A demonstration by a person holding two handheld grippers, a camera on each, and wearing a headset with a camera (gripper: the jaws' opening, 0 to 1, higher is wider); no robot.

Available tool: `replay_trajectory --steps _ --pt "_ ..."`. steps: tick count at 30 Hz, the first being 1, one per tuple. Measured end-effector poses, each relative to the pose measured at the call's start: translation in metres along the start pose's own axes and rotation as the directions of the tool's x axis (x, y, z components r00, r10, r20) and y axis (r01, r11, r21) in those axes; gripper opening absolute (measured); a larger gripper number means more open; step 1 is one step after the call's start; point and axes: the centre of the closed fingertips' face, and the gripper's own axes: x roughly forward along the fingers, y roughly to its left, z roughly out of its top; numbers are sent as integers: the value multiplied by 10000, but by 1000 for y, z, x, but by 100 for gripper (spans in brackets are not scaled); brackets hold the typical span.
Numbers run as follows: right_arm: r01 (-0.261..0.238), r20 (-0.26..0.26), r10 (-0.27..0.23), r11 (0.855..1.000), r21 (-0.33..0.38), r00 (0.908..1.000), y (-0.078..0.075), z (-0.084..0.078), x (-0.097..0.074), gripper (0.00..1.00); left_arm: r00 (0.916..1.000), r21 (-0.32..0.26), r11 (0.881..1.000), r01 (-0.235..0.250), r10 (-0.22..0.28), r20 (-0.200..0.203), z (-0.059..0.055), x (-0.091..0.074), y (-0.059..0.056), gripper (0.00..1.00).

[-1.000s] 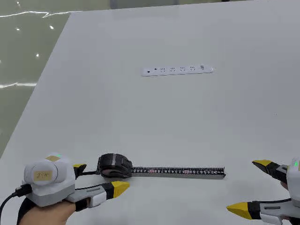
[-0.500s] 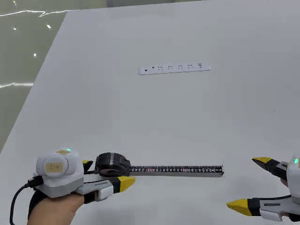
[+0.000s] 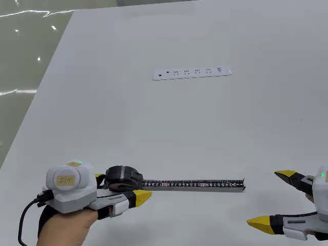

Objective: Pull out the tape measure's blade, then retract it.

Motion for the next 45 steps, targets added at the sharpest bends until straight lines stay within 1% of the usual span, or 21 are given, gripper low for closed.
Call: replay_trajectory --steps 2,3,4,5,7,13,17,19,21,23,24,25,29,30,32,33,37,39,42,43,45 --pt "-15 28 15 10000 -19 10000 0 0 1 88 10000 50 10000 -52 52 16 -1 2 -3 87" --pt "-19 27 19 10000 -30 10000 0 0 2 88 9998 105 9998 -180 180 -1 -1 2 -2 87" --pt "-24 40 24 10000 -24 10000 0 0 2 88 9997 42 9997 -242 242 31 0 2 -2 87" --pt "-29 84 29 10000 -8 10000 0 0 3 88 9993 -250 9991 -338 343 165 2 2 -1 87" --pt "-42 86 42 10000 -8 10000 1 0 3 87 9985 -449 9979 -459 471 270 3 3 0 87" --pt "-9 102 9 10000 44 9999 -1 -2 5 87 9944 -472 9940 -987 1003 325 3 6 2 84" --pt "-28 144 27 10000 83 9999 -1 -1 5 87 9892 -840 9880 -1296 1347 573 6 6 4 84" --pt "-50 159 49 9999 100 9999 -1 -1 6 87 9847 -1017 9828 -1540 1612 665 7 7 5 83" --pt "-73 155 72 9999 89 9999 0 -1 7 86 9826 -987 9811 -1665 1735 669 7 8 5 83" --pt "-139 201 138 9999 80 9997 1 -1 8 86 9769 -1358 9740 -1812 1941 892 10 8 7 83" --pt "-163 223 161 9998 71 9996 1 0 9 86 9763 -1369 9732 -1850 1980 877 10 8 8 83" --pt "-166 236 165 9998 65 9996 1 0 9 85 9730 -1434 9698 -1975 2118 922 10 8 9 82" --pt "-214 263 212 9997 84 9994 1 0 12 84 9652 -1414 9646 -2227 2385 1068 9 10 12 79" --pt "-235 271 233 9997 89 9994 1 0 13 84 9612 -1430 9611 -2363 2528 1105 9 10 14 78" --pt "-259 276 257 9996 75 9993 1 0 14 84 9573 -1399 9580 -2502 2664 1121 9 11 16 77" --pt "-270 274 268 9996 73 9993 1 0 14 84 9545 -1508 9548 -2560 2744 1166 9 11 17 77" --pt "-346 290 344 9994 88 9990 1 0 16 84 9478 -1517 9492 -2756 2946 1219 9 12 20 75" --pt "-384 351 380 9992 108 9987 2 1 17 84 9461 -1561 9481 -2770 2975 1278 8 13 20 74" --pt "-438 354 434 9990 113 9984 3 2 19 84 9402 -1469 9432 -2980 3166 1254 8 13 23 72" --pt "-445 351 441 9990 107 9984 3 3 19 84 9372 -1550 9399 -3043 3245 1279 8 13 24 70" --pt "-481 347 478 9988 88 9983 3 3 20 84 9351 -1548 9373 -3123 3320 1236 7 14 25 70"
